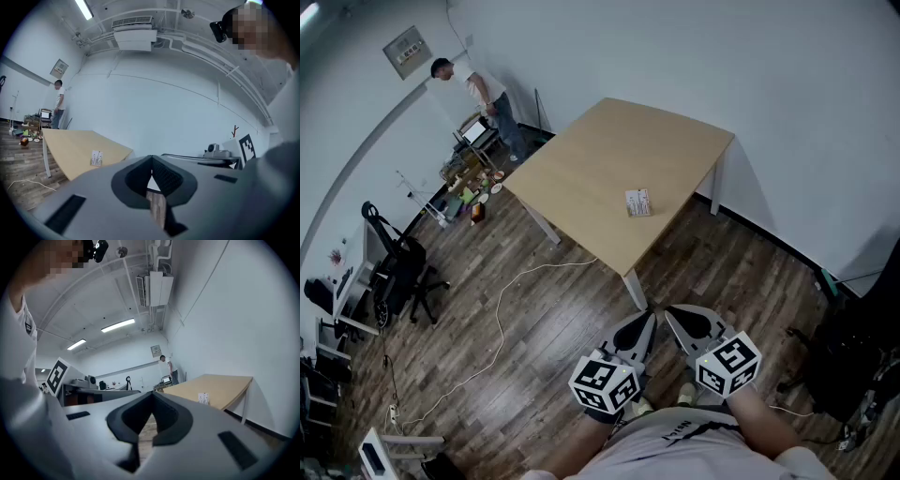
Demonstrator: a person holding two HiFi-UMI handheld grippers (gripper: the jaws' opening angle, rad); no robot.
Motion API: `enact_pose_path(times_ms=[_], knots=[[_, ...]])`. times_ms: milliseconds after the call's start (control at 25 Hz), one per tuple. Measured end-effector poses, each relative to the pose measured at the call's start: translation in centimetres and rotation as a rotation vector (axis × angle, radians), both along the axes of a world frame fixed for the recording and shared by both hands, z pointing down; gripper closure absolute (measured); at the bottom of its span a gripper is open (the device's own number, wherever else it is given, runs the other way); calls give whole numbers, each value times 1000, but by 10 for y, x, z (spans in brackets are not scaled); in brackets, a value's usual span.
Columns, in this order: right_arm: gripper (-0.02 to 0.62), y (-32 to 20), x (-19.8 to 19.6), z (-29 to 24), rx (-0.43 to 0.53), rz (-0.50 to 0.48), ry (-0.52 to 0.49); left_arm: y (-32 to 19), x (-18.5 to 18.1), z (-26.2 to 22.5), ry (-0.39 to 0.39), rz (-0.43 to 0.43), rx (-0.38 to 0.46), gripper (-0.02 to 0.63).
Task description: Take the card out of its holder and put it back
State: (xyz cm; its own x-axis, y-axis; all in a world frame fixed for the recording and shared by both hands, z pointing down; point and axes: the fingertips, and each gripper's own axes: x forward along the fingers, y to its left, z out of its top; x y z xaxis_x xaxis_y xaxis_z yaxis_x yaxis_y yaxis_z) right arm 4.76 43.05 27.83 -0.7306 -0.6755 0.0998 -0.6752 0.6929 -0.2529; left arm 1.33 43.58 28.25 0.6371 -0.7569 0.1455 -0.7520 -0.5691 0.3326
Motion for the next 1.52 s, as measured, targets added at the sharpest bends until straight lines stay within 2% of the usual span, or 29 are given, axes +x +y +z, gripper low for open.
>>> enact_pose_path(times_ms=[480,960,1240,1520], knots=[[581,-2,17,-2,11,-34,-16,-5,21,3,4,-7,-2,592],[581,-16,62,-9,25,-37,-96,-17,43,4,-26,-53,6,592],[581,-48,72,-12,13,-35,-95,-52,49,-2,-29,-61,4,592],[581,-93,58,-5,15,-46,-59,-100,36,9,-19,-63,-1,592]])
